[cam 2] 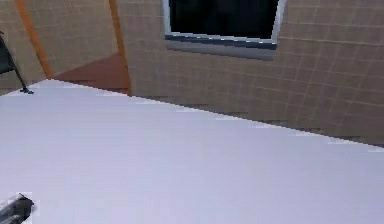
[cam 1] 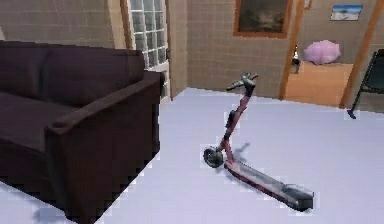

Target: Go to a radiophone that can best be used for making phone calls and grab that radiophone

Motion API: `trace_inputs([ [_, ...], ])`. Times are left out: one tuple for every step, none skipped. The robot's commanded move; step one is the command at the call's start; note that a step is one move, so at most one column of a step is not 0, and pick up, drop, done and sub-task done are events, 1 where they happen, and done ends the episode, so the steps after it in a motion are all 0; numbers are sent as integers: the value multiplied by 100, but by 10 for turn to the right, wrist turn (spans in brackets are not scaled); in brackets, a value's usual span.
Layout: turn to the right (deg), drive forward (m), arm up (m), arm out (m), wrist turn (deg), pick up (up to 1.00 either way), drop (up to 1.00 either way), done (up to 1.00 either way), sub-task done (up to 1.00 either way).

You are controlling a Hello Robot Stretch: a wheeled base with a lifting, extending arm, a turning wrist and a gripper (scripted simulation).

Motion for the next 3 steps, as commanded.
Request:
trace_inputs([
  [0, 10, 0, 0, 0, 0, 0, 0, 0],
  [-450, 0, 0, 0, 0, 0, 0, 0, 0],
  [-60, 0, 0, 0, 0, 0, 0, 0, 0],
])
